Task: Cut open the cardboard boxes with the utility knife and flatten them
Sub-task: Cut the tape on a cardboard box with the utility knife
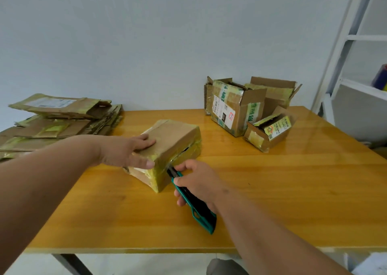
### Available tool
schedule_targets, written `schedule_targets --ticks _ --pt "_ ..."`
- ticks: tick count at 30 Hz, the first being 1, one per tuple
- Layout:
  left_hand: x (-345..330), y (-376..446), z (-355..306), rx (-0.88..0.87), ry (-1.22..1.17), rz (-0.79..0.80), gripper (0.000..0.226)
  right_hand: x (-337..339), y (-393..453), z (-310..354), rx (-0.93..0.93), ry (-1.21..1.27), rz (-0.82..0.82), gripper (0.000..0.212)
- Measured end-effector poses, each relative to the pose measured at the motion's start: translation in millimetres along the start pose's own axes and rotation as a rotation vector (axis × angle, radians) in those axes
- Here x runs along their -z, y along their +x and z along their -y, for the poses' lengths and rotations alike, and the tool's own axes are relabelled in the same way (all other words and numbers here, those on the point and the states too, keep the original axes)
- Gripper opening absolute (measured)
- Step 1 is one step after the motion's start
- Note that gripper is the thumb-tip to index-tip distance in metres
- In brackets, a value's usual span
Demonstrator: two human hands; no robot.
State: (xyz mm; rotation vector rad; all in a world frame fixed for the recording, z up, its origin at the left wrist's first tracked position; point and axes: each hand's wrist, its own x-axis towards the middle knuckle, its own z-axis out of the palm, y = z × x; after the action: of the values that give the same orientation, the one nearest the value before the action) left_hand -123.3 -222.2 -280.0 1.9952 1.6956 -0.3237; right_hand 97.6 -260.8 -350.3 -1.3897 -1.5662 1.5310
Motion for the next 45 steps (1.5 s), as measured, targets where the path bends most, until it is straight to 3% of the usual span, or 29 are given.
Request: schedule_targets --ticks 5,15,22,25,30,37,41,45 --pt "-9 5 1 -0.022 0.150 -0.075 0.125 0 -7 -6 0.009 0.052 0.049 0.025" --pt "-22 4 0 0.002 0.166 -0.190 0.142 -3 -18 -11 0.063 -0.003 0.065 0.021" --pt "-20 4 -19 0.070 0.209 -0.265 0.106 5 -23 -10 0.063 -0.081 0.035 0.022" --pt "-20 6 -38 0.126 0.338 -0.331 0.095 16 -26 -11 0.067 -0.115 -0.019 0.023" --pt "-19 21 -63 0.171 0.385 -0.372 0.107 45 -30 -15 0.051 -0.117 -0.118 0.025" --pt "-5 24 -70 0.081 0.259 -0.296 0.076 67 -31 -29 0.145 -0.023 -0.315 0.027" --pt "0 27 -78 0.056 0.248 -0.393 0.073 65 -22 -32 0.267 -0.162 -0.501 0.033" --pt "10 30 -77 0.037 0.243 -0.472 0.075 63 -16 -28 0.410 -0.347 -0.583 0.040"
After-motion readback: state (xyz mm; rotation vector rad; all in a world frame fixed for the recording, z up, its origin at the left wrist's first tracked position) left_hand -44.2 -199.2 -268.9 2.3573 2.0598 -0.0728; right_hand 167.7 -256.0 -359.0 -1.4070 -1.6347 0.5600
